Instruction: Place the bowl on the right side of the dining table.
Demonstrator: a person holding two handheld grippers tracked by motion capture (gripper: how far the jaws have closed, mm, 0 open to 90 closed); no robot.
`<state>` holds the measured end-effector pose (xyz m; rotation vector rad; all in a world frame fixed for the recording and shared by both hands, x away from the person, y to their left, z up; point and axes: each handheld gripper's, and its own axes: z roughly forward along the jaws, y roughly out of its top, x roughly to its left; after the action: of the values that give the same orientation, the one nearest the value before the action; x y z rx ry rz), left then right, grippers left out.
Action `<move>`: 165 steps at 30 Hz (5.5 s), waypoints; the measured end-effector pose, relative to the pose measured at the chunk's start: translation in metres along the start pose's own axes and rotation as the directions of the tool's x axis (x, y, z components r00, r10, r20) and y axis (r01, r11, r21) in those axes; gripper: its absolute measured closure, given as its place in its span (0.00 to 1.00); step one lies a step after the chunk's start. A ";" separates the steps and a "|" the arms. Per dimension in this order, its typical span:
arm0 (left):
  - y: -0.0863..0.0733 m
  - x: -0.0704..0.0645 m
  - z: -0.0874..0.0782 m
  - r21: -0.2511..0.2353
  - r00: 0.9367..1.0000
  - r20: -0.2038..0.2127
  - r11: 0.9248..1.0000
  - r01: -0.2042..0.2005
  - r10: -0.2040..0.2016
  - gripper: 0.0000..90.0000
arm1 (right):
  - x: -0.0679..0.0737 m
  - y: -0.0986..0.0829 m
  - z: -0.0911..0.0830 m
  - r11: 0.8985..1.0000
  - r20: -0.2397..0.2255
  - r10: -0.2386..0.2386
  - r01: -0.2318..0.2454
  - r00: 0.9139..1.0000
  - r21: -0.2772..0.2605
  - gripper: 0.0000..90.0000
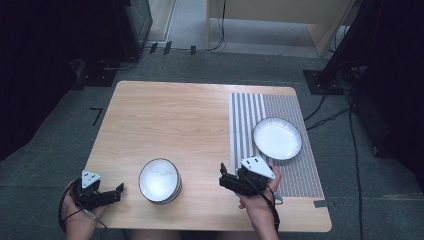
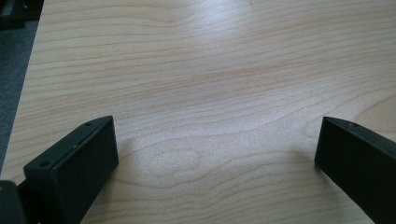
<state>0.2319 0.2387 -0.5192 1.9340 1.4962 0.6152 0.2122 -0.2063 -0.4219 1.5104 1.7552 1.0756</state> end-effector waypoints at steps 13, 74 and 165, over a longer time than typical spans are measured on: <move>0.000 -0.001 0.000 0.004 1.000 -0.005 1.000 -0.003 0.003 0.00 | 0.019 0.002 0.004 1.000 -0.024 -0.008 0.007 1.000 -0.005 0.05; 0.001 -0.001 0.000 0.005 1.000 -0.005 1.000 -0.004 0.004 0.00 | 0.113 0.014 0.017 0.998 -0.180 -0.062 0.057 0.982 -0.033 0.06; 0.001 -0.001 0.001 0.003 1.000 -0.005 1.000 -0.006 0.006 0.00 | 0.127 0.029 0.016 0.999 -0.232 -0.007 -0.003 0.973 -0.041 0.93</move>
<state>0.2328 0.2378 -0.5192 1.9415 1.4958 0.6204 0.2165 -0.0779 -0.3959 1.4041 1.8762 1.3237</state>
